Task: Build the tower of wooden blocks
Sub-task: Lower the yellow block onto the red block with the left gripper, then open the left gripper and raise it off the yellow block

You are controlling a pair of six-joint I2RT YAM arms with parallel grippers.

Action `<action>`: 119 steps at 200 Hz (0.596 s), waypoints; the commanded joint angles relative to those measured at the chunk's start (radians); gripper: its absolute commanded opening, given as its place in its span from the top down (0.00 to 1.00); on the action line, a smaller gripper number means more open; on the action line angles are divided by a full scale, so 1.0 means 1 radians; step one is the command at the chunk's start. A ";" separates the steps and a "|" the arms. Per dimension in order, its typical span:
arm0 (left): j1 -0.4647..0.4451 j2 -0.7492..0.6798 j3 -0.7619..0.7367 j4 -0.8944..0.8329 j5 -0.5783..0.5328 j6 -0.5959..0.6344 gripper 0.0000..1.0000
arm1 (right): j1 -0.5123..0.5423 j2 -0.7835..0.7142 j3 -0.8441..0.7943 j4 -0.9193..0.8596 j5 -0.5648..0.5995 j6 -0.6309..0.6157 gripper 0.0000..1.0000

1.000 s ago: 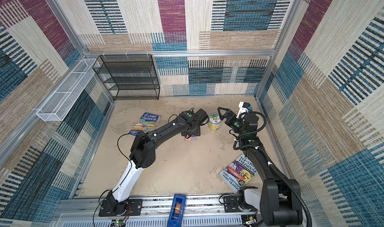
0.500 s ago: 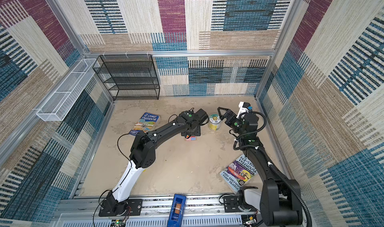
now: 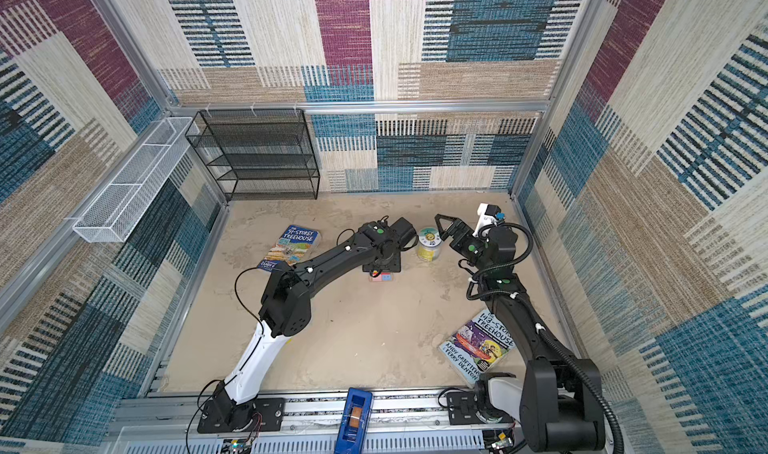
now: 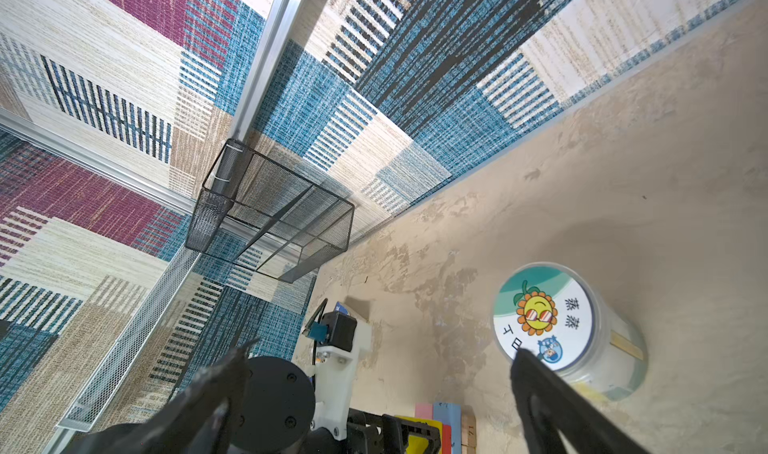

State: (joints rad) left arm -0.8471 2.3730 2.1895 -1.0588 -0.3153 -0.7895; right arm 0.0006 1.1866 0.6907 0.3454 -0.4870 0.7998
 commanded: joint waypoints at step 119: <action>-0.001 -0.003 0.006 -0.001 -0.024 0.022 0.25 | 0.001 -0.005 0.000 0.020 0.004 0.007 0.00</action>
State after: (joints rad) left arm -0.8471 2.3730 2.1895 -1.0588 -0.3161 -0.7860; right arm 0.0006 1.1851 0.6907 0.3454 -0.4870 0.7998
